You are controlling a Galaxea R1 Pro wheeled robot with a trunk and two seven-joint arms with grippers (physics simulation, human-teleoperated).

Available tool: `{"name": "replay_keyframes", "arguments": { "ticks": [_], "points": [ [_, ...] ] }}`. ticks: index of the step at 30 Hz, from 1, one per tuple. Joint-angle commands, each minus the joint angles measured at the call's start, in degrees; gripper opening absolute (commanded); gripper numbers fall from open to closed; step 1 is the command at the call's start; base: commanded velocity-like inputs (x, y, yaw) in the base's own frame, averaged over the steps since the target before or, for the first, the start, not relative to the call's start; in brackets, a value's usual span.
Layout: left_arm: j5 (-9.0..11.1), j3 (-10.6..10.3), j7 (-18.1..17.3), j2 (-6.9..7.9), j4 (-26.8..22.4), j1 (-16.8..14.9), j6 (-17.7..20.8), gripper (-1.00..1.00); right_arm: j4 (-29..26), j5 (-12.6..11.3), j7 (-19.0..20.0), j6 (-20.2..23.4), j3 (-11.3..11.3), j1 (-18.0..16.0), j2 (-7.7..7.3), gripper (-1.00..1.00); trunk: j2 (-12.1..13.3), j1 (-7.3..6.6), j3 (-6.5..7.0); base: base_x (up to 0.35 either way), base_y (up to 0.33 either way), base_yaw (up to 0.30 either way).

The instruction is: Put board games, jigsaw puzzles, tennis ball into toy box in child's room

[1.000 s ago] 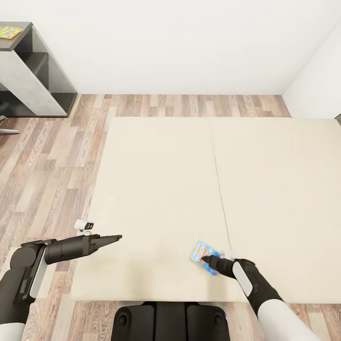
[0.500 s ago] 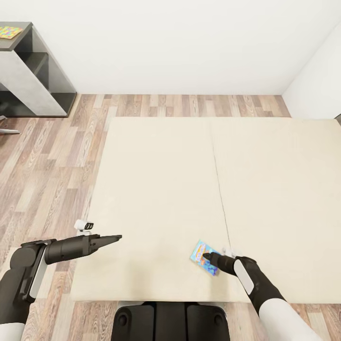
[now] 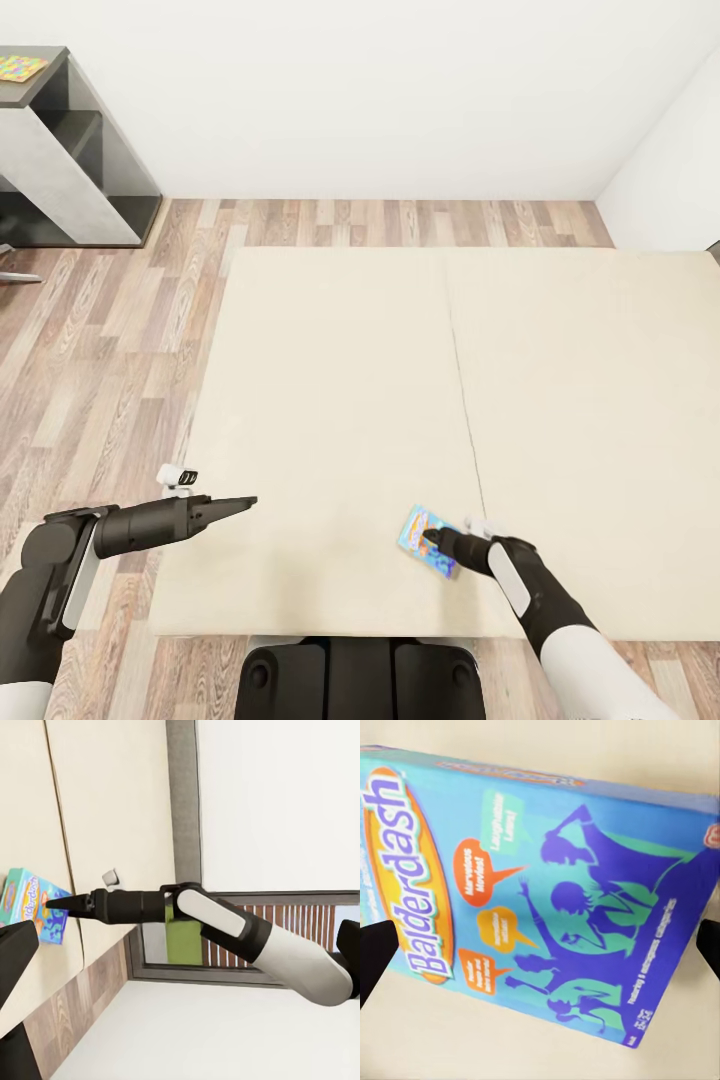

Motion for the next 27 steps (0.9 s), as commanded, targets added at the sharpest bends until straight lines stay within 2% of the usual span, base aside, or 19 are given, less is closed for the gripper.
{"name": "replay_keyframes", "arguments": {
  "ticks": [1, 9, 24, 27],
  "points": [
    [0.0, 0.0, -0.2, 0.02, 0.0, 0.0, 0.6, 1.00, -0.1, 0.0, 0.2, 0.3, -0.3, -0.1, 0.10, 1.00, -0.1, 0.03, -0.06, 0.000, 0.000, 0.000],
    [0.0, 0.0, -0.2, 0.05, 0.1, 0.0, 0.6, 1.00, -0.6, 0.0, 0.2, 0.1, -0.3, -0.3, 0.34, 1.00, -0.1, 0.03, -0.06, 0.000, 0.000, 0.000],
    [0.0, 0.0, -0.2, 0.13, 0.1, 0.0, 0.6, 1.00, -3.0, 0.0, 0.5, 0.2, 0.5, -0.4, 2.36, 1.00, -0.1, 0.03, -0.06, 0.000, 0.000, 0.000],
    [0.0, 0.0, -0.2, 0.17, 0.1, 0.0, 0.6, 1.00, -3.1, 0.0, 3.0, 0.2, 0.5, -0.4, 2.51, 1.00, -0.1, 0.03, -0.06, 0.000, 0.000, 0.000]
  ]
}}
